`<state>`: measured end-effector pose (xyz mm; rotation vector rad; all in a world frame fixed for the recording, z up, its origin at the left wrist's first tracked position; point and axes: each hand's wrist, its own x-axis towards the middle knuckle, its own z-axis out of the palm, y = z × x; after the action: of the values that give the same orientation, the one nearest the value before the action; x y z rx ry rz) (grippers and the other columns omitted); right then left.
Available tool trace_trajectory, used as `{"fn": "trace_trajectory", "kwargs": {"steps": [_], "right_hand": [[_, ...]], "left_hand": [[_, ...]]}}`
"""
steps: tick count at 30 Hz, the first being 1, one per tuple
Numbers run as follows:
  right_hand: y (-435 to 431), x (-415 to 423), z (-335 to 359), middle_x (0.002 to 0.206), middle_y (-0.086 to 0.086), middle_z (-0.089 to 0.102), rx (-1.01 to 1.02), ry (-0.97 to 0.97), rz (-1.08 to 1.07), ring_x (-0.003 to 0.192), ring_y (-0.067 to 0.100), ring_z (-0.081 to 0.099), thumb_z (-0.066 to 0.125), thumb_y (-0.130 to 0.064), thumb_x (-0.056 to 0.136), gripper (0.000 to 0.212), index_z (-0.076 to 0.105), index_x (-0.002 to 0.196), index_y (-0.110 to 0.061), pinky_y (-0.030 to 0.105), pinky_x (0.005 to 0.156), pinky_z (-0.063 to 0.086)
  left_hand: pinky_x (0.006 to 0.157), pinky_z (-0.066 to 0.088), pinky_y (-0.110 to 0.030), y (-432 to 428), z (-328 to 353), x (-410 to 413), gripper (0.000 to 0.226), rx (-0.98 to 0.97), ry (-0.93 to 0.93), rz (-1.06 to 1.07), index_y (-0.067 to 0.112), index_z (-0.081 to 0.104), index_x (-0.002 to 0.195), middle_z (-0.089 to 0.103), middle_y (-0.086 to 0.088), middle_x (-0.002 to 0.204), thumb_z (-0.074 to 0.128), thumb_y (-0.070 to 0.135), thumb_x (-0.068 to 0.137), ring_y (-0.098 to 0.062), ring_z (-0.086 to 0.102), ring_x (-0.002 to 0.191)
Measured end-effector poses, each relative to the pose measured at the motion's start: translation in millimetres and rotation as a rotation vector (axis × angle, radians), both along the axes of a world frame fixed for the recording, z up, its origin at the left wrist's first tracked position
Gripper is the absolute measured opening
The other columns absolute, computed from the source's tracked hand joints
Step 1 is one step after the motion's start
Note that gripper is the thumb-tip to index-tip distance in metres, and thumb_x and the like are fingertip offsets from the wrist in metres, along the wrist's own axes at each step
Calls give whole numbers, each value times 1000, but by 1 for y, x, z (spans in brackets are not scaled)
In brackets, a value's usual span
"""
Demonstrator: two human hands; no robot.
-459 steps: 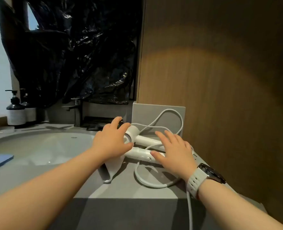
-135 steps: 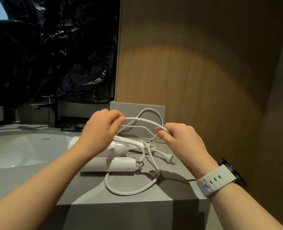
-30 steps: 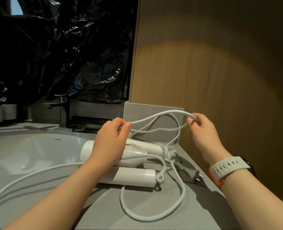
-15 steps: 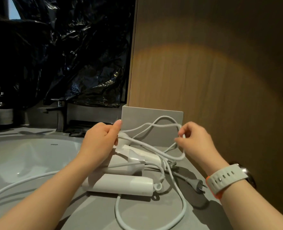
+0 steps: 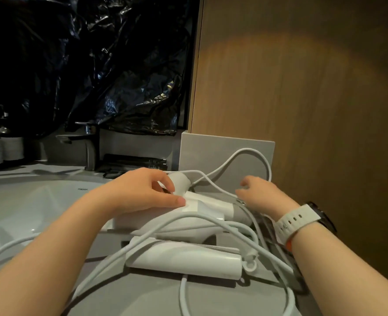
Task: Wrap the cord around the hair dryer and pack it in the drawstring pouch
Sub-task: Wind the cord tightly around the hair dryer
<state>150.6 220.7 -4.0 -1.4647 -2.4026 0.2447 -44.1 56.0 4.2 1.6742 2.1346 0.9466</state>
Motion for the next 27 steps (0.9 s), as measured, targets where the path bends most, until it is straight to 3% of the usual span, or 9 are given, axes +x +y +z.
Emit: {"fn": "trace_trajectory", "kwargs": {"steps": [2,4,8,12,15,18,22,25,27], "right_hand": [[1,-19,-2,129,10,52,-99,43,109,117,29,49,38,-30,96,35,46,127,-14,41,101,38],[0,-30,-10,130,10,52,-151,81,186,119,28,48,37,-26,99,35,47,129,-12,38,101,37],[1,-28,-13,93,3,61,86,293,85,103,30,50,39,-25,98,25,62,107,-21,47,89,43],[-8,-16,-4,72,0,56,195,625,131,71,19,51,40,-28,99,24,59,91,-15,32,60,39],[-18,-4,3,68,-1,49,211,914,94,60,13,42,40,-26,99,24,57,88,-14,29,53,33],[-26,5,10,69,-2,48,211,1190,79,61,14,42,41,-27,98,21,55,83,-26,29,56,37],[-37,18,12,61,-2,42,26,1513,52,50,11,38,39,-26,99,21,52,83,-27,24,44,37],[-44,27,9,58,-2,37,-111,1665,55,43,7,30,37,-23,100,21,52,85,-22,19,37,27],[-46,30,8,59,-2,35,-155,1719,95,42,7,28,36,-22,100,22,52,85,-21,19,37,25]], "left_hand": [[79,51,-29,-4,1,-6,32,-37,-6,-12,31,69,82,70,11,80,78,54,63,-10,65,82],[80,52,-30,-9,1,-10,37,-76,-29,-34,32,68,84,69,8,88,79,54,56,-13,64,87],[74,45,-22,-14,0,-12,55,-168,-42,-75,41,65,90,62,15,99,76,55,37,-8,59,92],[75,47,-22,-15,-2,-13,61,-150,-41,-67,43,65,90,62,16,99,75,55,31,-8,59,93],[73,46,-24,-15,-6,-11,44,-47,-52,-21,41,67,84,63,11,98,84,45,44,-12,59,90],[75,46,-27,-16,-9,-9,40,33,-53,35,36,67,83,61,9,99,84,42,47,-12,59,89],[73,45,-25,-16,-11,-6,36,52,-48,58,33,64,85,60,9,100,86,36,57,-11,58,89],[73,46,-26,-14,-11,-6,25,77,-129,89,28,65,86,63,4,93,75,46,72,-13,59,82],[73,46,-30,-7,-11,-8,25,210,-217,212,22,61,92,63,0,91,61,46,85,-15,58,81]]}}
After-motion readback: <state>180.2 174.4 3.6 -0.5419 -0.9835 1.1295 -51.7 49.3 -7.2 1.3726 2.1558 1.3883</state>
